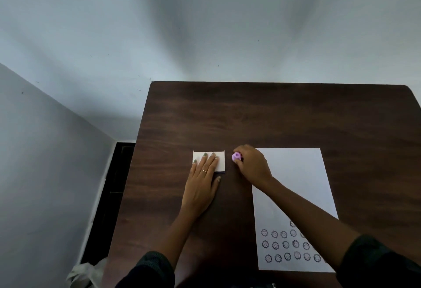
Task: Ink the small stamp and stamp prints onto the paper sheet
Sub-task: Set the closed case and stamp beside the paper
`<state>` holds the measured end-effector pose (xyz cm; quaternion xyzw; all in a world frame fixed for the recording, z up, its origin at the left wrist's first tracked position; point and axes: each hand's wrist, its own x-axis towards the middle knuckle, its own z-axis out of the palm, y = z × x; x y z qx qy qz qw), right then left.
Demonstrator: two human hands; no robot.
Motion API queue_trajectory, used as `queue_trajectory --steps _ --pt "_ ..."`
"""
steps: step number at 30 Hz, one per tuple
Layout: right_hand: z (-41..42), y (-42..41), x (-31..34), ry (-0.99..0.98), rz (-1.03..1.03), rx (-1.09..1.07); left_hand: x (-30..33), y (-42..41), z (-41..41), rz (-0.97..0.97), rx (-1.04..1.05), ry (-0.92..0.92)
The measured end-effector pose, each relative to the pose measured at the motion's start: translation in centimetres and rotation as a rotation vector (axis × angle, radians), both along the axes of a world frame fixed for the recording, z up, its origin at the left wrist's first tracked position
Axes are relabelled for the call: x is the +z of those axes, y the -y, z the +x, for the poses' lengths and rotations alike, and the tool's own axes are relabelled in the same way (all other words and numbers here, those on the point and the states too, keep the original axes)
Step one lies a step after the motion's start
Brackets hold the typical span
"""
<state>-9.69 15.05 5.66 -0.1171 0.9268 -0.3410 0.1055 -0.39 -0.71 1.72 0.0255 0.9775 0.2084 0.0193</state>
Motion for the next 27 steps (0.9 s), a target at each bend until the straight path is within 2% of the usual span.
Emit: queue_trajectory --steps 10,14,22,27 --pt "0.0 -1.0 -0.3 -0.080 0.019 0.045 -0.1 -0.3 0.1 -0.006 0.018 -0.017" --pt "1.0 -3.4 0.0 -0.185 0.020 -0.029 -0.2 -0.4 0.2 -0.012 0.036 -0.028" --pt "4.1 -8.9 -2.4 -0.129 0.430 -0.072 -0.4 -0.6 0.2 -0.013 0.044 -0.067" --pt "4.9 -8.7 -3.4 -0.060 0.511 -0.124 -0.5 -0.7 0.3 -0.016 0.054 -0.073"
